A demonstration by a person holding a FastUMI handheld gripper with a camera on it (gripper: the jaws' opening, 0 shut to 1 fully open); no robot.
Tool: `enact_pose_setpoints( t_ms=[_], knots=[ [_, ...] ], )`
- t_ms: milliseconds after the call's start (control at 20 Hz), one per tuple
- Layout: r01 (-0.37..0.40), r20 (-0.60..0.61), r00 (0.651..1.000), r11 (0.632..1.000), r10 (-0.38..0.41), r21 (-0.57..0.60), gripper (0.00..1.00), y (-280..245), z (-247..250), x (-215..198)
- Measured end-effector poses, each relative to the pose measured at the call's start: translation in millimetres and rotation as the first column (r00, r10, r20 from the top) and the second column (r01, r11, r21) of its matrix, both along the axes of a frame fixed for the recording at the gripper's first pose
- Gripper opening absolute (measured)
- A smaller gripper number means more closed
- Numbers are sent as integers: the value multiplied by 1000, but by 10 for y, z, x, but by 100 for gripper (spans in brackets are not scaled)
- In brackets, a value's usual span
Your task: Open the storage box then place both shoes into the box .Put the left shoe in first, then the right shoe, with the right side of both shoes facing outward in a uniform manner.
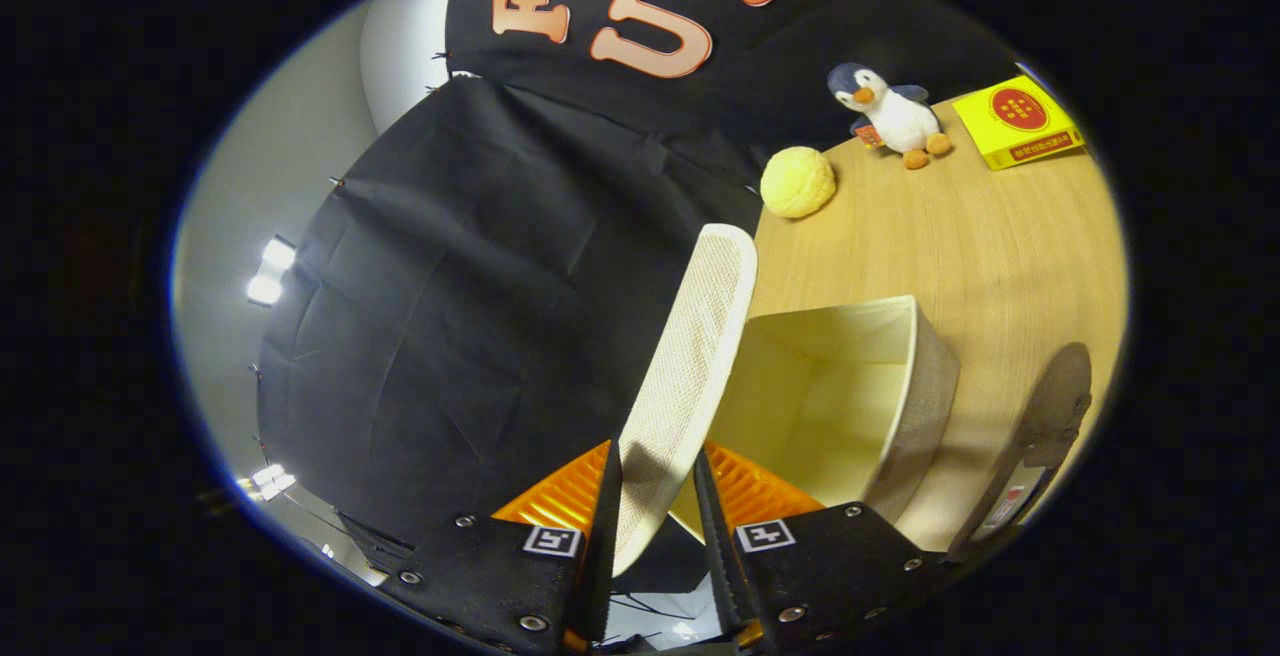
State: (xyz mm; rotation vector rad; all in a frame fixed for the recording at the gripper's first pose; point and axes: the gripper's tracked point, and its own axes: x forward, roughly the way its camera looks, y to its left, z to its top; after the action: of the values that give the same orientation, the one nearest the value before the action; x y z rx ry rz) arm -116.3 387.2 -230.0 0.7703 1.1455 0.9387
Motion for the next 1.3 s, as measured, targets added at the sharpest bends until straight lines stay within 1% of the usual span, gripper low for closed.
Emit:
enact_pose_setpoints(
  t_ms=[50, 200, 250, 350, 500, 700, 950, 1000, 1100, 1200, 1250, 1300],
  knots=[
    [-4, 2, 1000, 1000, 4, 10, 37, 90, 65, 17],
    [-12, 5, 1000, 999, 12, 40, 28, 402, 288, 41],
    [-18, 4, 1000, 999, 18, 44, 21, 514, 343, 51],
    [-43, 10, 999, 999, 42, 33, 17, 752, 410, 54],
    [-96, 60, 994, 995, 97, -13, 17, 1134, 440, 1],
    [-146, 88, 984, 987, 152, -73, 20, 1629, 323, -23],
    [-143, 55, 987, 979, 153, -144, 21, 2151, 103, -29],
    [-143, 55, 987, 976, 153, -164, 23, 2240, 64, -29],
    [-140, 67, 986, 971, 155, -195, 40, 2272, -30, -7],
    [-123, 88, 985, 966, 146, -226, 57, 2170, -59, 38],
    [-111, 104, 985, 963, 140, -247, 64, 2087, -84, 73],
    [-93, 123, 984, 958, 130, -272, 67, 1960, -96, 102]
  ],
)
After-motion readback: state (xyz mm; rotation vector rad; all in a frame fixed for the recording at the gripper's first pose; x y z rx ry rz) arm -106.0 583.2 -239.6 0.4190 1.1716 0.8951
